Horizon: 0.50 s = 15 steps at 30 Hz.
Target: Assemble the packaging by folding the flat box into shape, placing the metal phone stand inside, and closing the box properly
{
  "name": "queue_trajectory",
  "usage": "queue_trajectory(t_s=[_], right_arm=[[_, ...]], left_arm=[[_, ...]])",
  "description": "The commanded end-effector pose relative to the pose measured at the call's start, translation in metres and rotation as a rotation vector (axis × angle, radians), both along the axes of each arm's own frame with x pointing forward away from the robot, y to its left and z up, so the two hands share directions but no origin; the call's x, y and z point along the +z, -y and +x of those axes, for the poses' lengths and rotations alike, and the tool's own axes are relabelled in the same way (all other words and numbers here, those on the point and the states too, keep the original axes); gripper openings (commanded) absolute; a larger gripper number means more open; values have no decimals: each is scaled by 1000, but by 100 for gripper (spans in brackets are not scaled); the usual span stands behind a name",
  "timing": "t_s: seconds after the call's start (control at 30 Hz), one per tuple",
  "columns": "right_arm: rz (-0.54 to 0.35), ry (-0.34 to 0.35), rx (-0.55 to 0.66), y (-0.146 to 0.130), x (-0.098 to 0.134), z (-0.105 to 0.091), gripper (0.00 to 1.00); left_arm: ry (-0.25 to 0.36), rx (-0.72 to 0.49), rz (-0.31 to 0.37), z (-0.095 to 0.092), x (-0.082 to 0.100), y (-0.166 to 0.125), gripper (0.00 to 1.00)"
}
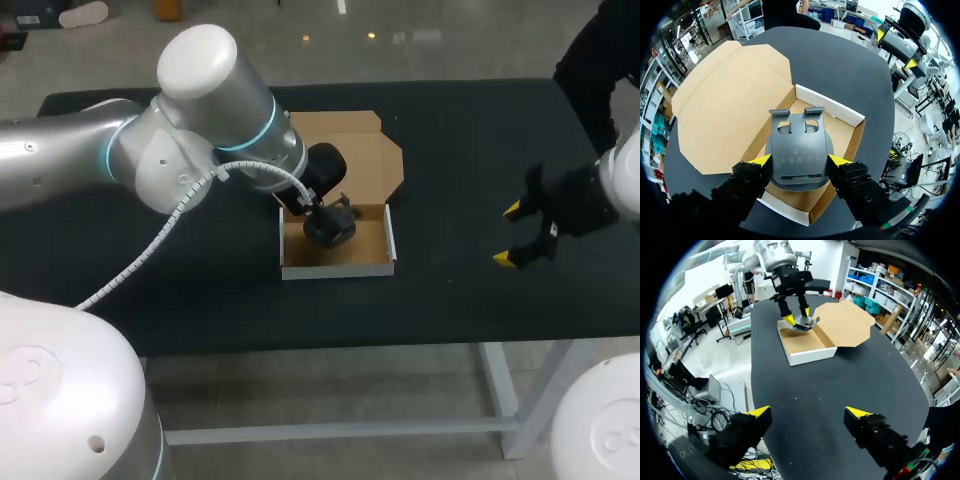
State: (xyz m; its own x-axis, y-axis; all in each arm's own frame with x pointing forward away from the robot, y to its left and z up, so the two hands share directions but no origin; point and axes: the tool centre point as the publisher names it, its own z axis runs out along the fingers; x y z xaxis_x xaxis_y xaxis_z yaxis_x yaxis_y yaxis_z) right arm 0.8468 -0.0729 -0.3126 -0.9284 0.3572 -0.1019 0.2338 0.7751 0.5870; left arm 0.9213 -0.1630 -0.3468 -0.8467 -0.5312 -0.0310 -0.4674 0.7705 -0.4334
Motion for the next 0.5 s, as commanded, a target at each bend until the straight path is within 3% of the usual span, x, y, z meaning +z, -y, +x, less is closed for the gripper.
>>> queue_trajectory(t_s=[0.03, 0.5], right_arm=[[6, 2, 3, 2, 0, -1, 100], [6, 2, 3, 2, 0, -1, 100]], left_arm=[[-6, -5, -7, 6, -9, 5, 0], [-24, 0, 4, 12, -34, 10, 0]])
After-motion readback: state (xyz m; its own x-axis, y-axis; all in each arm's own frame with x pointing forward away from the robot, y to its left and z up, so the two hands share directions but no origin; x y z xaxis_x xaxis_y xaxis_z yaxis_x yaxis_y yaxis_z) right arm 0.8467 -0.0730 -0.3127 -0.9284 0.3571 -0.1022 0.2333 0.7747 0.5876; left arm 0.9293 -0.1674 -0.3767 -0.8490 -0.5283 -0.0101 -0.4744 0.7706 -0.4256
